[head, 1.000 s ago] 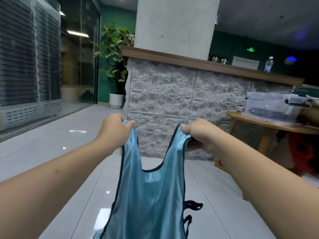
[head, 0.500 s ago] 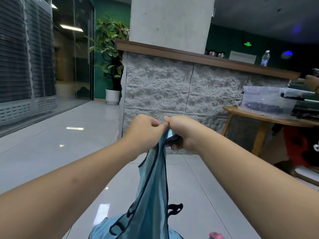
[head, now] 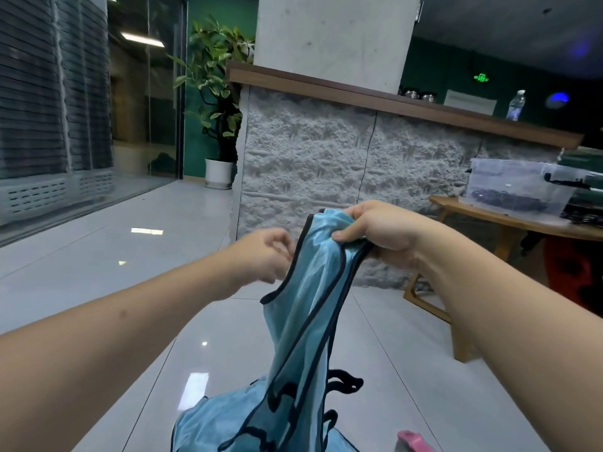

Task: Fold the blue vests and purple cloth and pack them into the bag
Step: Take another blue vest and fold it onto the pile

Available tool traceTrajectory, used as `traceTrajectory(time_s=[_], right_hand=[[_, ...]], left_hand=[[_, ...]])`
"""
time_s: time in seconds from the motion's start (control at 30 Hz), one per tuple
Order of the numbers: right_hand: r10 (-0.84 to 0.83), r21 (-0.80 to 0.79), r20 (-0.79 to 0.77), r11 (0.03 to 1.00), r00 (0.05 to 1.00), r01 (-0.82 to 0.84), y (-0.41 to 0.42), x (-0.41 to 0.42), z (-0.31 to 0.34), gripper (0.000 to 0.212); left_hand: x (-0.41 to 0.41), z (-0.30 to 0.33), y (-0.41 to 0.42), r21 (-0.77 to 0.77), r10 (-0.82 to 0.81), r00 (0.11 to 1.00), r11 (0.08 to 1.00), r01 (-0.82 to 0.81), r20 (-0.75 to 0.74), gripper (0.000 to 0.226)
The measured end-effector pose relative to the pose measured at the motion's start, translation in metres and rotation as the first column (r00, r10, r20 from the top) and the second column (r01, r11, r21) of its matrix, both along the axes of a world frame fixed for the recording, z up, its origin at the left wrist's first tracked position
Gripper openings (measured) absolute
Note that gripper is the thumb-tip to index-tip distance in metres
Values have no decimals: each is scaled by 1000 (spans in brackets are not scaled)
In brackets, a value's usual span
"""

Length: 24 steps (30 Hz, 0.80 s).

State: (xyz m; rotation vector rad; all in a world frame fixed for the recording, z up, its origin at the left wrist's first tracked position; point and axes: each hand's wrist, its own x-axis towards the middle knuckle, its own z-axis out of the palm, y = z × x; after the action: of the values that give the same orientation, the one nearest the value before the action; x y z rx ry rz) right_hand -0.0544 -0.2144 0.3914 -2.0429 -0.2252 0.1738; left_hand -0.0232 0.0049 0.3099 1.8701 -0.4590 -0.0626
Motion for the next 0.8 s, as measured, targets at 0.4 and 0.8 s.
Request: traceTrajectory(time_s=[0.4, 0.8], right_hand=[[102, 15, 75, 994, 992, -104, -15, -4, 16, 23], [-225, -273, 706, 789, 671, 551, -43, 26, 20, 13]], left_hand=[[5, -41, -4, 748, -225, 974, 644, 161, -15, 19], [1, 32, 30, 560, -4, 929, 799, -220, 371, 42]])
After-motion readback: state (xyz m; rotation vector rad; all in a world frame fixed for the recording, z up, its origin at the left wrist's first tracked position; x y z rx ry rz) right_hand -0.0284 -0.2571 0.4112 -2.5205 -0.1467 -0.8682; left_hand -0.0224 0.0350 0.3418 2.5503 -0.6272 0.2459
